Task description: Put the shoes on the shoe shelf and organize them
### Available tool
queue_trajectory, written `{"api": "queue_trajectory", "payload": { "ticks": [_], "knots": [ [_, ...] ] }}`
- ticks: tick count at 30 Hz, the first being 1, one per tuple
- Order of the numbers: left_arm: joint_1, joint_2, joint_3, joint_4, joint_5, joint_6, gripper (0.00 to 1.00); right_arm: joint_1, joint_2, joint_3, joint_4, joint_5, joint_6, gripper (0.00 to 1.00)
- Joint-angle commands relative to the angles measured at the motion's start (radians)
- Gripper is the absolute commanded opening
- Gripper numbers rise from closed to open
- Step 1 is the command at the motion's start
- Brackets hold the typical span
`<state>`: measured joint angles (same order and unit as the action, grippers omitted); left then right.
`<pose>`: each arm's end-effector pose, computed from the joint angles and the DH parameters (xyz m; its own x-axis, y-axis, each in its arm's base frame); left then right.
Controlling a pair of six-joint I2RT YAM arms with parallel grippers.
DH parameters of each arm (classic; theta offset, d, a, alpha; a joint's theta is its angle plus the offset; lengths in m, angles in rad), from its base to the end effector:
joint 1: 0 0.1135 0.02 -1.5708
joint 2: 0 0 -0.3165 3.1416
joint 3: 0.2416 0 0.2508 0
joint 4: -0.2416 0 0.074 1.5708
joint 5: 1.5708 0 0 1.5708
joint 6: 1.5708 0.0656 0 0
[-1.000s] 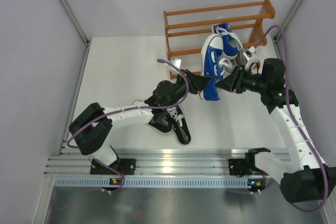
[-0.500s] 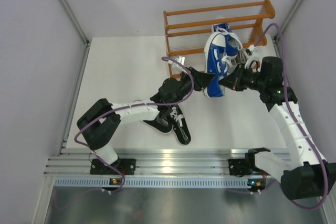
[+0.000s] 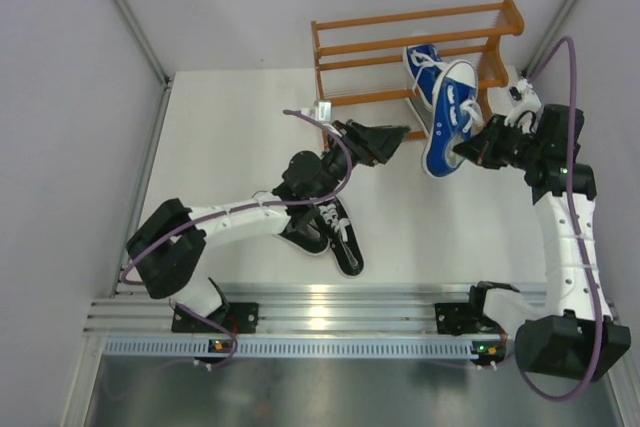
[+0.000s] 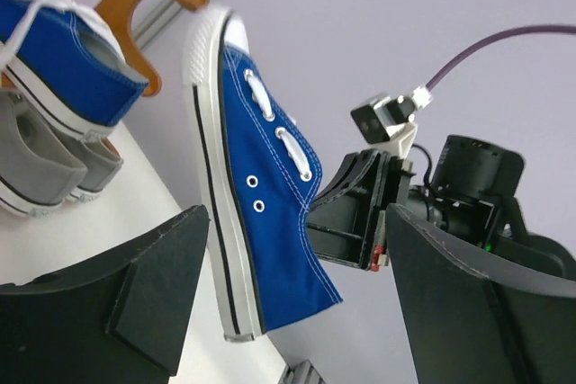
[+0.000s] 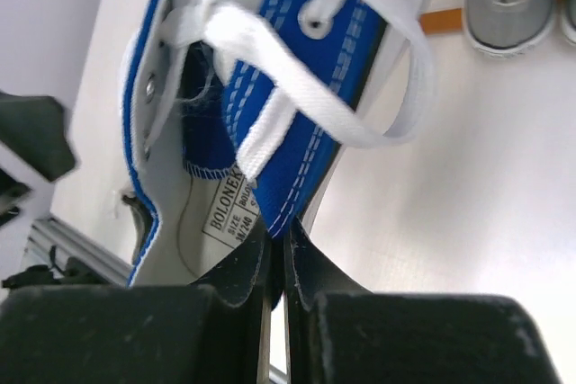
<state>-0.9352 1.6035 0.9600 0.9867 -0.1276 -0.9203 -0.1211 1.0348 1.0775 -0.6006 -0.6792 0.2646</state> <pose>0.2395 -0.3106 0.3785 -0.4576 -0.7093 -0.5362 0.5993 0.1995 -0.7753 0.2087 0.0161 0.3898 -0.6210 0.2806 -0.7319 -0.2824 0.7909 0.5429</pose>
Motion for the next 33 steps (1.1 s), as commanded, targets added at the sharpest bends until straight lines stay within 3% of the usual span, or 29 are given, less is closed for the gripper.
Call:
{"api": "queue_trajectory", "payload": {
  "ticks": [1,11,17,33],
  "knots": [
    [0.019,-0.125,-0.036,0.034,-0.03,0.069,0.85,-0.069,-0.051,0.102,-0.054,-0.02,-0.168,0.0],
    [0.07,-0.434,-0.087,-0.451,-0.033,0.38,0.86,-0.198,0.019,0.222,-0.295,0.03,-0.517,0.0],
    [0.081,-0.621,-0.107,-0.673,-0.067,0.481,0.87,-0.282,0.208,0.39,-0.403,-0.026,-0.629,0.0],
    [0.082,-0.863,-0.204,-0.862,-0.168,0.489,0.87,-0.305,0.53,0.637,-0.36,0.04,-0.624,0.0]
  ]
}}
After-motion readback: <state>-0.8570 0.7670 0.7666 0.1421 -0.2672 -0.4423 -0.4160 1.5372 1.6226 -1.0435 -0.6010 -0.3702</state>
